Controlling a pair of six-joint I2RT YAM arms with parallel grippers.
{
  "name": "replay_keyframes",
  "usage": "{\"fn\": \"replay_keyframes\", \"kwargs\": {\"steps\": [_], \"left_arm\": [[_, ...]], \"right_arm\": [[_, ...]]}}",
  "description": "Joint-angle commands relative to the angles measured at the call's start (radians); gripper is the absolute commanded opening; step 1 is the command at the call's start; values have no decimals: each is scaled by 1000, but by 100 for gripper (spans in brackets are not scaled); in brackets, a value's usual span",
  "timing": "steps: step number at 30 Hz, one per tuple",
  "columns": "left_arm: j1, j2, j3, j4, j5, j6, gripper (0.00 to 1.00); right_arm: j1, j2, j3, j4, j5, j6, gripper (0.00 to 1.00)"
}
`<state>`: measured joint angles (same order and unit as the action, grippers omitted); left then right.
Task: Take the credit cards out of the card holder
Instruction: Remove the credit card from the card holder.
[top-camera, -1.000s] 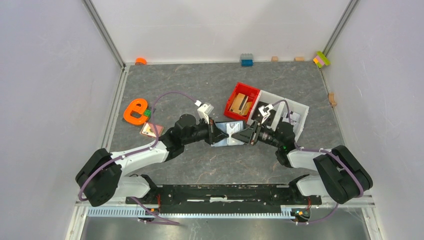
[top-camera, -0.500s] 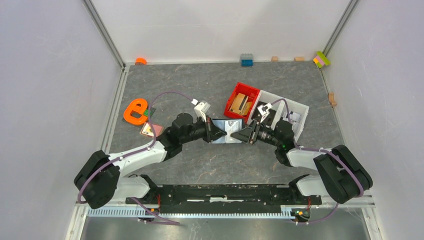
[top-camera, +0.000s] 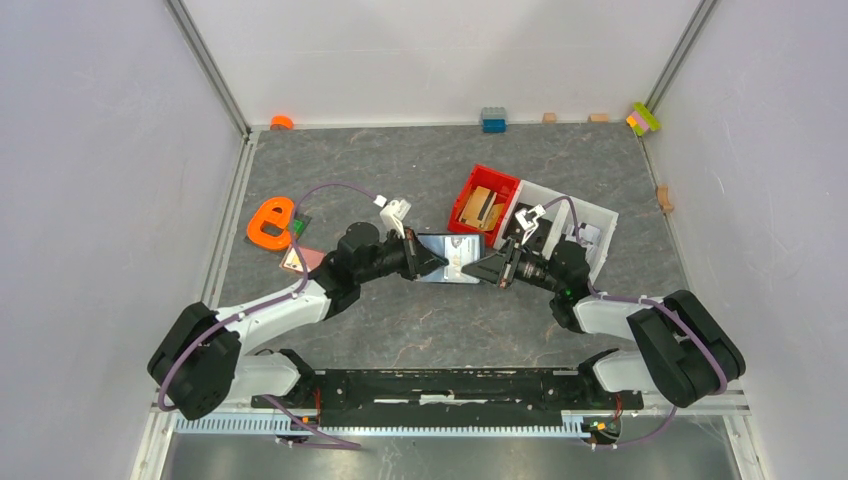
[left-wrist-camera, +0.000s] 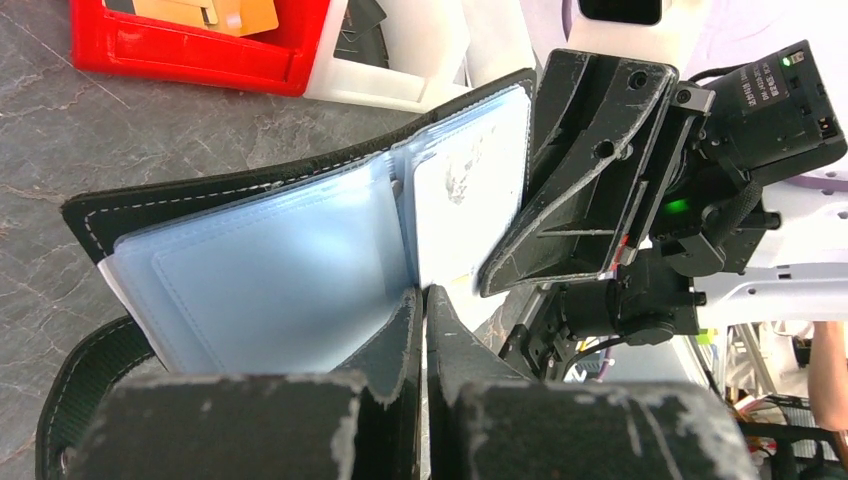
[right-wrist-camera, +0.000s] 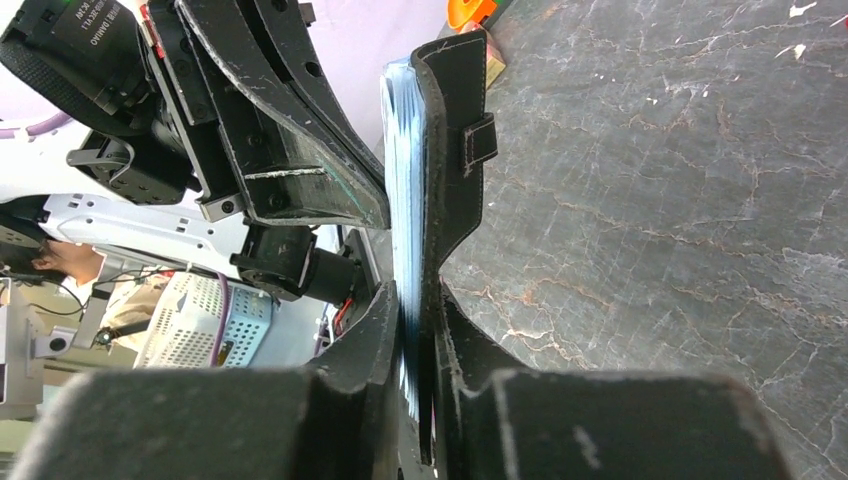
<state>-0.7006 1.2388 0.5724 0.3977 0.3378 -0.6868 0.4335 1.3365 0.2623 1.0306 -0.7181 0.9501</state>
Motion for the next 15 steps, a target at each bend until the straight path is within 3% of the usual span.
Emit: {"fn": "replay_keyframes", "kwargs": {"steps": [1, 5, 9, 15], "left_arm": [[27, -10, -2, 50, -14, -34, 2], [27, -9, 1, 44, -16, -34, 4], [27, 10, 9, 70, 60, -28, 23], [27, 83, 25, 165, 193, -73, 29]], "right_arm": [[-15, -8, 2, 39, -2, 5, 9], [-21, -8, -6, 57, -6, 17, 0], [-25, -3, -19, 112, -13, 51, 0], [-26, 17, -27, 183, -34, 98, 0]]}}
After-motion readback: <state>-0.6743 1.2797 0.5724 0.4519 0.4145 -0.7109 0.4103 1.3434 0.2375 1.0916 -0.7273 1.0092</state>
